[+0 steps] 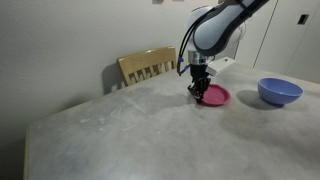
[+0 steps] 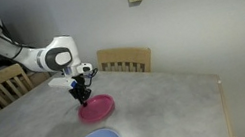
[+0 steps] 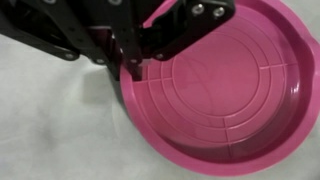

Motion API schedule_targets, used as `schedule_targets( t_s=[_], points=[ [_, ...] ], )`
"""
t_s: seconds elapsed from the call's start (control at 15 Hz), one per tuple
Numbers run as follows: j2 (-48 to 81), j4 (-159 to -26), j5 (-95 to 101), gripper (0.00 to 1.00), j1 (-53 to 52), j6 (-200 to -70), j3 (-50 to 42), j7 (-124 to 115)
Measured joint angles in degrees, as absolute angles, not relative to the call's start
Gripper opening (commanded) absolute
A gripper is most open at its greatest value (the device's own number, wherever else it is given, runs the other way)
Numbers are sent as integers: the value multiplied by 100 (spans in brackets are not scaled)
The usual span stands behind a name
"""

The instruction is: Put the pink plate on the bowl

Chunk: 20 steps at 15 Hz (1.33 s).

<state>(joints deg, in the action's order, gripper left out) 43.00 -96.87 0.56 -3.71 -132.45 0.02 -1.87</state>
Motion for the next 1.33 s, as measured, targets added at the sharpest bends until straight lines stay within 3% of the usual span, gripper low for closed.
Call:
schedule_targets(
  t_s=[0.53,0.93,1.33],
  points=[
    [3920,-9799,689,3,-826,-13125,-346,-1325],
    [3252,-9900,1779,3,-1622,-11824,-833,-3175],
    [2635,-10638,1854,3,-1558,-11388,-835,-4246]
  ],
)
